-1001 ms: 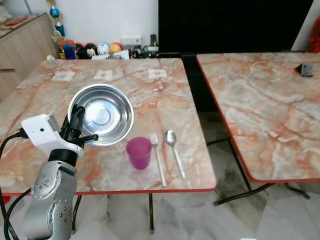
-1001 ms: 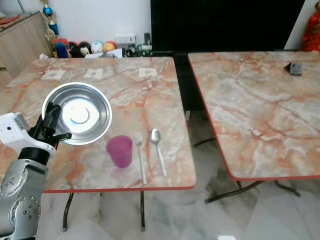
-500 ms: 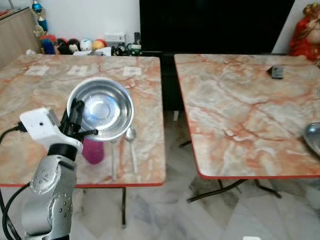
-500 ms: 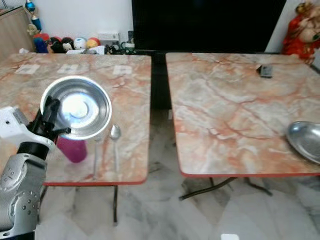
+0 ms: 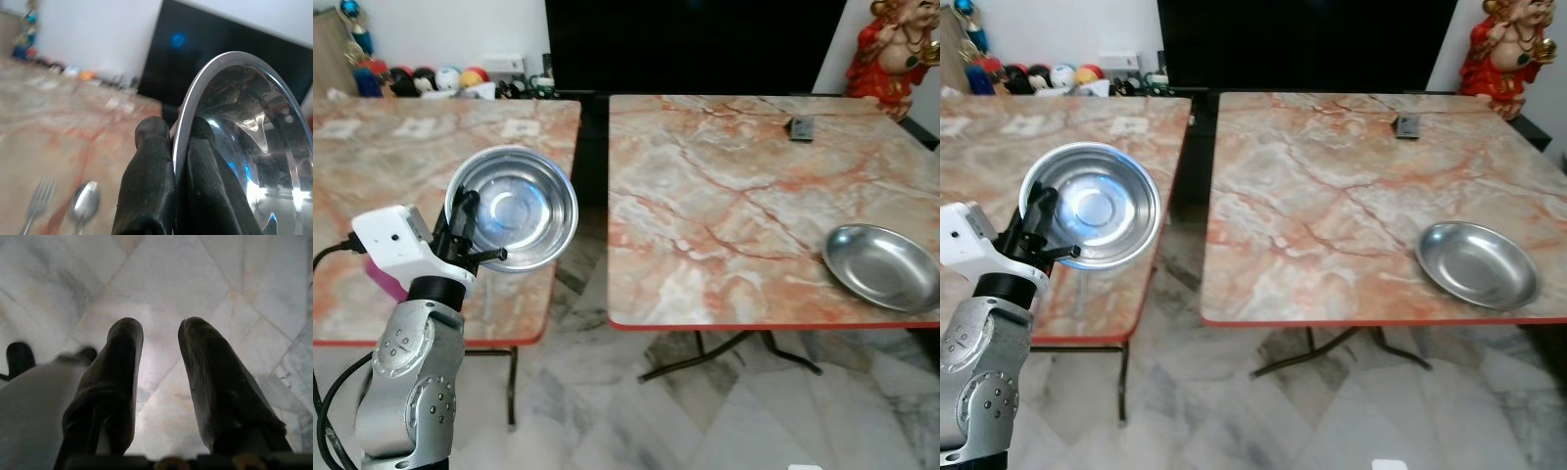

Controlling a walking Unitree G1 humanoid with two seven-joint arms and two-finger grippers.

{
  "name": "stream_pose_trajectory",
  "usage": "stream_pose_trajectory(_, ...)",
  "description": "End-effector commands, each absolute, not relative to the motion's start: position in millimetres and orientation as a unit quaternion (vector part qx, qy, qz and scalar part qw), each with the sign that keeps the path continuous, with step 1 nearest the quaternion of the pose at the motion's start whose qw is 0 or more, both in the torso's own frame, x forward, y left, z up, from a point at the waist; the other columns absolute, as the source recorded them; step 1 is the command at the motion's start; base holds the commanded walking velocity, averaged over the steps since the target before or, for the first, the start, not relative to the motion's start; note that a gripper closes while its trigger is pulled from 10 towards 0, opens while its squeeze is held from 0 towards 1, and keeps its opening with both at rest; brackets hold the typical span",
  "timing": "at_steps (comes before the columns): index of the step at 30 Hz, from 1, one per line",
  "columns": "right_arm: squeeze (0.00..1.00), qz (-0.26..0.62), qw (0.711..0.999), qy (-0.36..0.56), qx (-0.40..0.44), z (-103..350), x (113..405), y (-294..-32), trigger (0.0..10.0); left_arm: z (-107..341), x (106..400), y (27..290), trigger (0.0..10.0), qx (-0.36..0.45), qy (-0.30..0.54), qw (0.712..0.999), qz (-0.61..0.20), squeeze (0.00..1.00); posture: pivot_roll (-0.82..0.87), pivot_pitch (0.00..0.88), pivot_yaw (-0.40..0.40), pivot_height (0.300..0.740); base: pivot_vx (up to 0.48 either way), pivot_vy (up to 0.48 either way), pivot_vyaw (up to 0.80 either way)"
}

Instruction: Setting the table

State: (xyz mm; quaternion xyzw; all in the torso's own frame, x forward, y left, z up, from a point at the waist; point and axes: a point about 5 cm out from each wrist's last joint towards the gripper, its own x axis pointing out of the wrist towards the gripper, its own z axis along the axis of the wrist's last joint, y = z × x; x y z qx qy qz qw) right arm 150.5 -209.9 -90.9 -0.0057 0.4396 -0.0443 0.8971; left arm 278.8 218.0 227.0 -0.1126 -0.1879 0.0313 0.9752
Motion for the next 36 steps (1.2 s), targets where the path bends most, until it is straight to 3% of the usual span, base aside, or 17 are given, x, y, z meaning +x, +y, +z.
stream_pose_trajectory(1, 0.0, -0.049, 0.894, 0.446, -0.005, -92.4, 146.2, -211.2, 10.0, 234.6, 277.9, 215.3, 10.0, -0.107, -0.2, 0.974, 0.023, 0.0, 0.08, 0.116, -0.022, 0.74, 0.0, -0.428, 0.0)
stream_pose_trajectory(36, 0.0, -0.052, 0.894, 0.445, -0.003, -92.5, 145.9, -211.2, 10.0, 230.0, 280.3, 217.4, 10.0, -0.062, -0.174, 0.983, -0.005, 0.0, 0.08, 0.118, -0.017, 0.74, 0.0, -0.426, 0.0)
